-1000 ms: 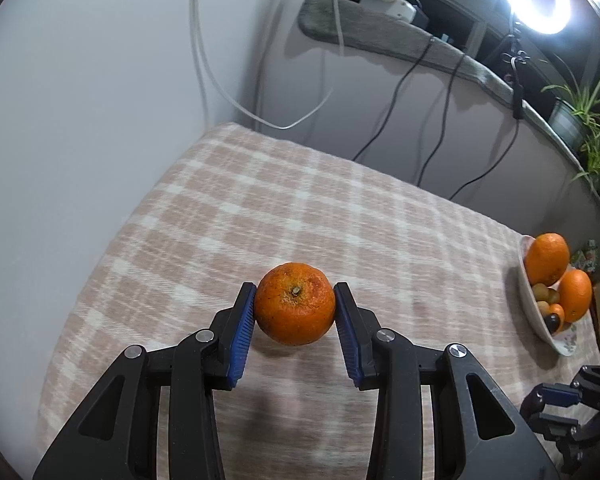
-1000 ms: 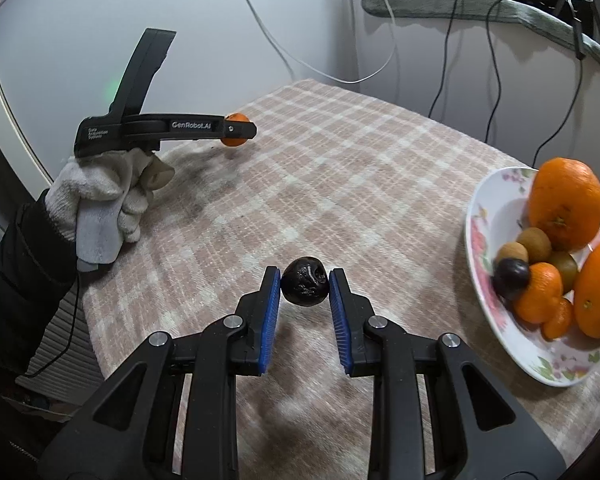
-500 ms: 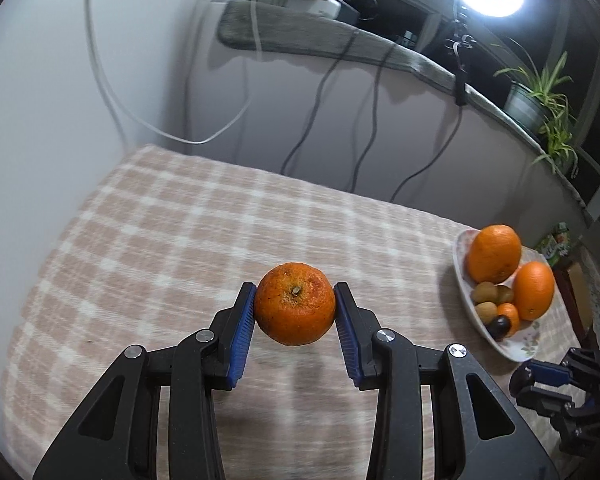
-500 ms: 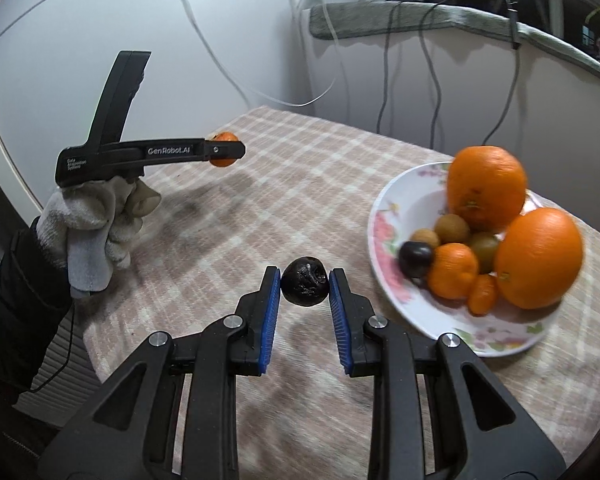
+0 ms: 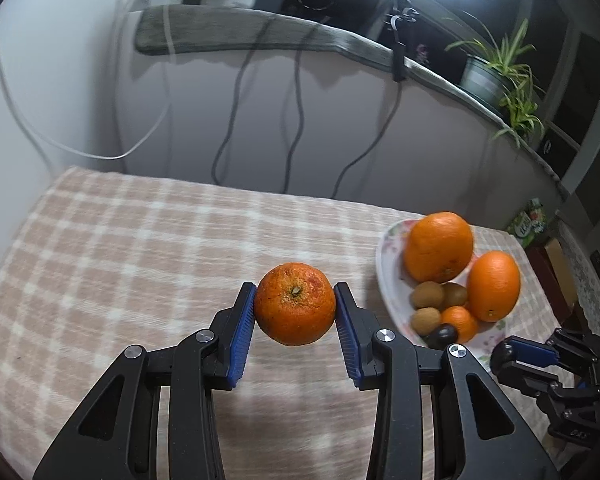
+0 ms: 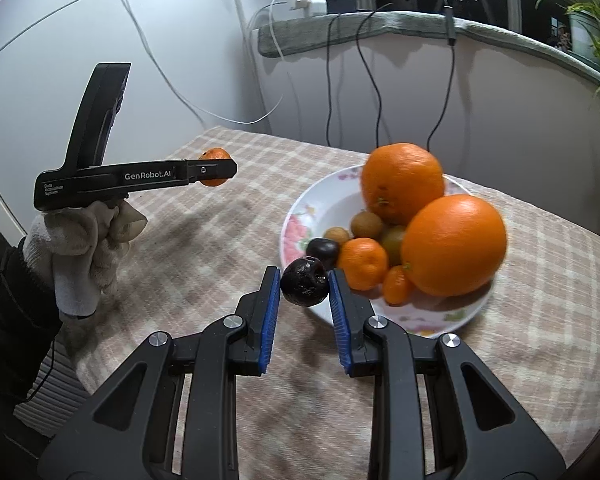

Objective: Organize fruits
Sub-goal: 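Carry the tangerine and plum in both grippers over the white plate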

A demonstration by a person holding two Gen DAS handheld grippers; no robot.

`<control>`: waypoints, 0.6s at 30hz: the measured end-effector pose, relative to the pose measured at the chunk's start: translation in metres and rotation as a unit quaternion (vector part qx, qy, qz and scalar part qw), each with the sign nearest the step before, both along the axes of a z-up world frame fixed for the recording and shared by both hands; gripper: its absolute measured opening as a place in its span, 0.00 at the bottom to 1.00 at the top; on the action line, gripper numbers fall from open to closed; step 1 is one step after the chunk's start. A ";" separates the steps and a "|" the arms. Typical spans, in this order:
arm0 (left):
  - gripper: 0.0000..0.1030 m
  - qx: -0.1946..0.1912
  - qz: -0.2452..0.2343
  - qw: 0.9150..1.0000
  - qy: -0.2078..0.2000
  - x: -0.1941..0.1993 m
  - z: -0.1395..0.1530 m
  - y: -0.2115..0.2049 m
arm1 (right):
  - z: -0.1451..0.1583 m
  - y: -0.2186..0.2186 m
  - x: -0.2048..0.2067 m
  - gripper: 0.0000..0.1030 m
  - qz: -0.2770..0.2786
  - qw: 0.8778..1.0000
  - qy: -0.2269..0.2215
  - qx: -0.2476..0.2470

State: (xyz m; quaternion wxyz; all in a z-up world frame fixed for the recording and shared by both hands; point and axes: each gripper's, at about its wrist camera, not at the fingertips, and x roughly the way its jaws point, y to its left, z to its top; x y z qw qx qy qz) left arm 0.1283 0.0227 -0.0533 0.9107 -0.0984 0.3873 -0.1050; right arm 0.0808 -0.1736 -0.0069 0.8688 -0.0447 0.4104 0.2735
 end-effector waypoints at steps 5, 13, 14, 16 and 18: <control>0.36 0.001 -0.019 1.000 -0.001 0.006 0.001 -0.021 | -0.002 -0.010 0.004 0.25 -0.009 1.000 0.000 -0.003; 0.36 0.005 -0.040 0.999 0.001 0.012 0.001 -0.044 | -0.004 -0.019 0.009 0.25 -0.019 1.000 0.000 0.000; 0.36 0.005 -0.042 0.999 0.002 0.013 0.001 -0.046 | -0.004 -0.019 0.009 0.25 -0.019 1.000 0.001 0.000; 0.36 0.006 -0.046 0.999 0.003 0.015 0.001 -0.050 | -0.005 -0.020 0.011 0.25 -0.019 1.000 0.002 0.000; 0.36 0.009 -0.051 0.999 0.004 0.017 0.000 -0.056 | -0.007 -0.020 0.012 0.25 -0.019 1.000 0.002 -0.001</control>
